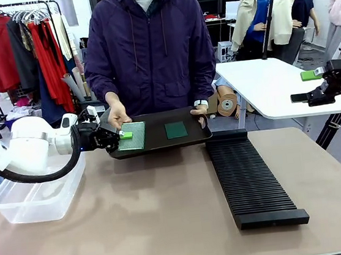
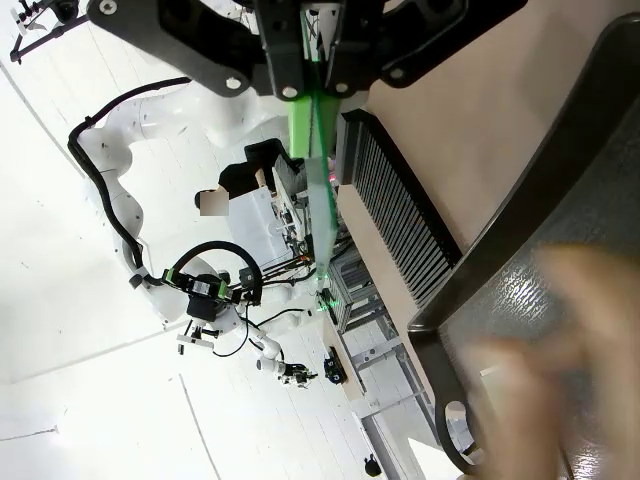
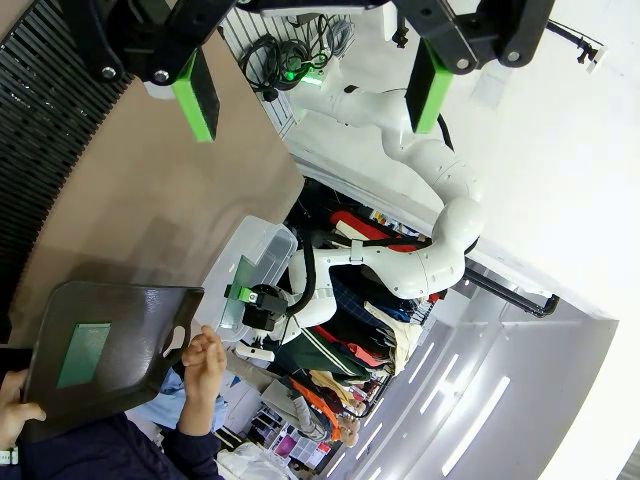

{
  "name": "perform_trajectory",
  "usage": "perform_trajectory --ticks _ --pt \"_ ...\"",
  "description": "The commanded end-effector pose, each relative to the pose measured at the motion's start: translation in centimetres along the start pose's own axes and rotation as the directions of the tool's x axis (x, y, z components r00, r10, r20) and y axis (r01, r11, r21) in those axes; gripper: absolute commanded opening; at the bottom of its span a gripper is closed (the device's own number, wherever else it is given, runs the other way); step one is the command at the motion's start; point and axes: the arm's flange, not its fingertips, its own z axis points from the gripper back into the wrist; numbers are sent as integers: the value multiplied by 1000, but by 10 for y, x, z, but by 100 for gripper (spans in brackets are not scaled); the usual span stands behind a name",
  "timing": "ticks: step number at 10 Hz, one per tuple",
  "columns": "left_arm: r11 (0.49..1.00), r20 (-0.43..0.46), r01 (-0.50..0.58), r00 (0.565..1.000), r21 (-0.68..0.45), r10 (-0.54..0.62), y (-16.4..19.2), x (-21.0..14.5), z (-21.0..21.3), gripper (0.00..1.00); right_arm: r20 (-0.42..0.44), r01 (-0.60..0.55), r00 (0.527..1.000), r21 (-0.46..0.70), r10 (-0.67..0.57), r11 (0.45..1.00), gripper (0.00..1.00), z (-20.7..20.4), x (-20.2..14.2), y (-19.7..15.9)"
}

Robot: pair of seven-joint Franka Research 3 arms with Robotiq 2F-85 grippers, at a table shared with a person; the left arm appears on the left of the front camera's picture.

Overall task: Sort PCBs into racks and boxes based on the side picked up.
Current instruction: If the short side of the Blank PCB is picked up, insert it into the PCB Rack ; if the long side is picked up, place it in the Organizing box.

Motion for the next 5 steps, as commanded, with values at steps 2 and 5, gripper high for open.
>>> perform_trajectory --ticks 2,5 --pt "1000 -1 1 1000 0 -1 0 0 -1 0 4 -6 1000 6 6 1000 100 0 0 1" --pt "1000 -1 1 1000 0 -1 0 0 -1 0 4 -6 1000 6 6 1000 100 0 0 1"
